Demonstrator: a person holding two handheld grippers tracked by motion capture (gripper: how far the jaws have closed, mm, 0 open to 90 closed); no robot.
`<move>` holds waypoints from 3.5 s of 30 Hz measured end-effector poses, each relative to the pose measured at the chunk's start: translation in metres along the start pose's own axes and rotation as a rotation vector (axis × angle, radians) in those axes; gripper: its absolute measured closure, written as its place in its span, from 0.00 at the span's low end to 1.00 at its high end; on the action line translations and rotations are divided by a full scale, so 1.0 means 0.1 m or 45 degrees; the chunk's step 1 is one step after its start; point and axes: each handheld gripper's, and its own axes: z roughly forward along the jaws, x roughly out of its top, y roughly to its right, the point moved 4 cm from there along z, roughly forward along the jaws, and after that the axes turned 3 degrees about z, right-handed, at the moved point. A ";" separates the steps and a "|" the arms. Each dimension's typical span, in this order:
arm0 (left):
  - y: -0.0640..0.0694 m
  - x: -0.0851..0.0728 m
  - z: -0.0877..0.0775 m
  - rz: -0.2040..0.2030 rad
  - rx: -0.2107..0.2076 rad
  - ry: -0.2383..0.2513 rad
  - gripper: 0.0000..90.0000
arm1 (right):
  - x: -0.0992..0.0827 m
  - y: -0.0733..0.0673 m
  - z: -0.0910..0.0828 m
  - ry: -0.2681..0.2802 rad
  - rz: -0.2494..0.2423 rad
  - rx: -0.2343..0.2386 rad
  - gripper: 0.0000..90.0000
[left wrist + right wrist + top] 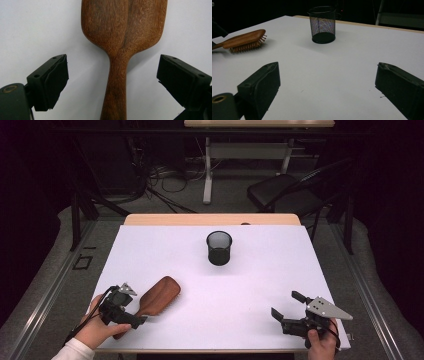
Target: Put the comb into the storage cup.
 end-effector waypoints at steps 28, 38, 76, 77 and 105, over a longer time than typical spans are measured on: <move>0.05 0.07 0.11 0.066 0.021 -0.098 0.31 | 0.00 0.01 0.01 0.002 0.003 0.001 0.06; 0.05 0.06 0.16 0.072 0.043 -0.120 0.44 | -0.01 0.01 0.01 -0.001 0.003 0.003 0.06; 0.08 0.08 0.21 0.052 -0.005 -0.188 0.71 | -0.01 0.01 0.01 -0.006 0.000 0.009 0.06; 0.08 0.08 0.21 0.052 -0.004 -0.188 0.72 | -0.01 0.01 0.01 -0.007 0.000 0.008 0.06; 0.08 0.04 0.20 0.056 0.003 -0.173 0.80 | -0.02 0.00 0.02 -0.011 0.012 0.009 0.07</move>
